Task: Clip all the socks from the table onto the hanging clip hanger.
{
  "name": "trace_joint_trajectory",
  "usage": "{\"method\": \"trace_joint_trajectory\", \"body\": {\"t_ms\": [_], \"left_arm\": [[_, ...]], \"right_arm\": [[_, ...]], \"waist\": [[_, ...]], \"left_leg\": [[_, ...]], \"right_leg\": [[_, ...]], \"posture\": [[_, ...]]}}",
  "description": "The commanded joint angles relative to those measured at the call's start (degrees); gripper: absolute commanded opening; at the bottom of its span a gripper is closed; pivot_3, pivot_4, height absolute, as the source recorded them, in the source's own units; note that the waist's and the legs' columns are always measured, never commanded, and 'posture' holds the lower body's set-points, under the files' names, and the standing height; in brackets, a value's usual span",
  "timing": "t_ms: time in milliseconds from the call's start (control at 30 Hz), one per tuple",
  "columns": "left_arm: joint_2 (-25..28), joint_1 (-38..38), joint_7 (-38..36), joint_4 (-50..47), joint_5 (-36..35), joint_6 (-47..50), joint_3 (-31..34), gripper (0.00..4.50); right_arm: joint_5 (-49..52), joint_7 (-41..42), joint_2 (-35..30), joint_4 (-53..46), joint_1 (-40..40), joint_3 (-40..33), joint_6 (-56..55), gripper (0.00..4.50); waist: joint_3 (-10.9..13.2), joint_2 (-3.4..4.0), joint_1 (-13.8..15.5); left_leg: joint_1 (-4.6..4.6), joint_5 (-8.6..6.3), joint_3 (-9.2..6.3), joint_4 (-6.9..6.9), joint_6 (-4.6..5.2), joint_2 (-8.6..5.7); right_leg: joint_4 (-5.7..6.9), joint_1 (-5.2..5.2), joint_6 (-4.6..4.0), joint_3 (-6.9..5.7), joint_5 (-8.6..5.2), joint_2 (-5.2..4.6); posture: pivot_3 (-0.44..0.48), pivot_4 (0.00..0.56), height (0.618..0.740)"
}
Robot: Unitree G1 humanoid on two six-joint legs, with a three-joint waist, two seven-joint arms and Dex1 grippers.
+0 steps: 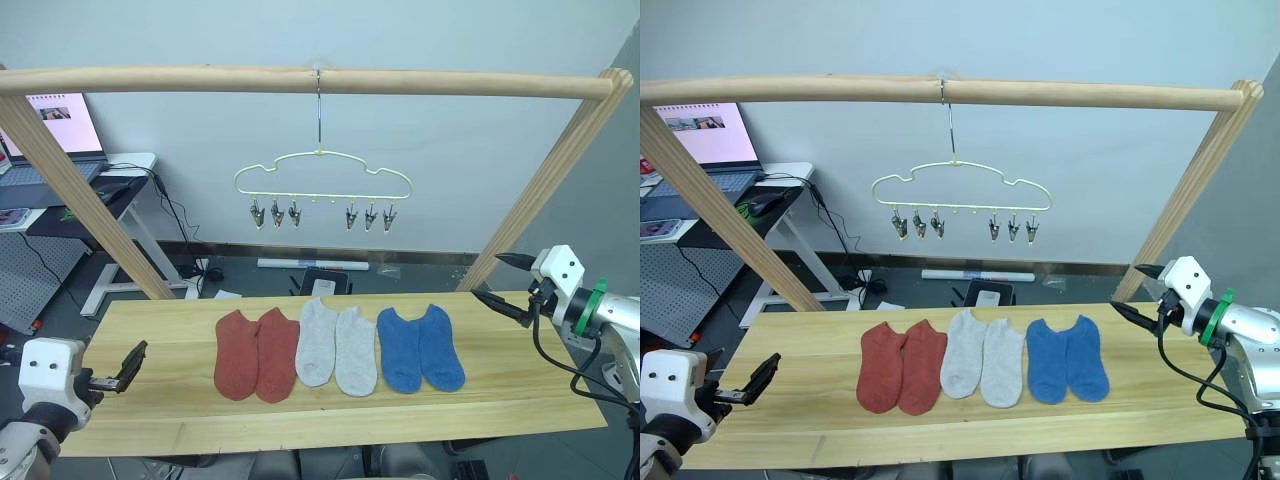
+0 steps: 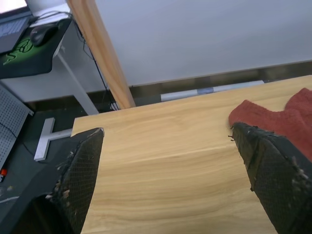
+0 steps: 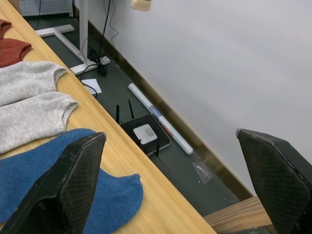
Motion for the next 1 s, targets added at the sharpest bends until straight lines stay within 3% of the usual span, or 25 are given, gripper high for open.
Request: {"method": "trace_joint_trajectory", "body": {"t_ms": [33, 200, 500, 700, 900, 1000], "left_arm": [[-0.3, -0.1, -0.4, -2.1, 0.1, -2.7, 1.0, 4.50], [-1.2, -1.8, 1.2, -2.1, 2.2, -4.3, -0.5, 4.50], [-4.9, -10.3, 2.4, -6.0, -0.4, 0.0, -9.0, 4.50], [-6.5, -16.9, 3.9, -4.8, -1.3, 1.1, -10.9, 4.50], [-6.7, -21.9, 4.1, -2.2, -1.5, 1.8, -12.5, 2.69], [-6.7, -24.3, 3.9, -1.4, -1.8, 1.7, -13.3, 2.69]], "right_arm": [[1.6, -0.5, 0.4, -4.1, 0.0, -0.9, 0.6, 4.49], [2.5, -1.5, 1.9, -8.8, -0.2, -0.2, 2.2, 4.49], [8.8, -4.9, 5.1, -27.6, -2.1, 3.5, 14.6, 4.49], [11.0, -9.0, 7.1, -33.6, -3.6, 4.5, 19.9, 4.49], [11.8, -11.3, 7.3, -37.8, -1.9, 4.2, 22.8, 4.50], [12.2, -12.3, 7.3, -39.6, -1.3, 4.1, 23.8, 4.50]], "waist": [[0.0, 0.02, 0.0], [0.1, 0.00, 0.0], [0.9, 0.05, -0.1], [1.7, -0.03, -0.2], [2.8, -0.06, -0.7], [3.2, -0.03, -1.1]], "left_leg": [[0.00, 0.00, 0.00, 0.00, 0.00, 0.00], [0.00, 0.00, 0.00, 0.00, 0.00, 0.00], [-0.03, 0.00, -0.05, -0.01, 0.00, 0.00], [-0.08, 0.00, -0.15, -0.01, 0.00, 0.01], [-0.10, 0.00, -0.17, -0.01, -0.01, 0.00], [-0.18, 0.00, -0.27, -0.01, -0.01, -0.01]], "right_leg": [[0.00, 0.00, 0.00, 0.00, 0.00, 0.00], [0.00, 0.00, 0.00, 0.02, 0.00, 0.00], [0.01, 0.01, 0.01, 0.01, 0.00, 0.01], [0.00, 0.00, 0.00, -0.01, -0.01, 0.05], [0.00, 0.00, 0.02, -0.01, 0.00, 0.06], [-0.01, -0.02, 0.32, -0.03, 0.15, 0.06]], "posture": [[0.069, 0.093, 0.740], [0.057, 0.108, 0.740], [0.008, 0.137, 0.740], [-0.032, 0.160, 0.740], [-0.072, 0.178, 0.740], [-0.088, 0.184, 0.740]]}}
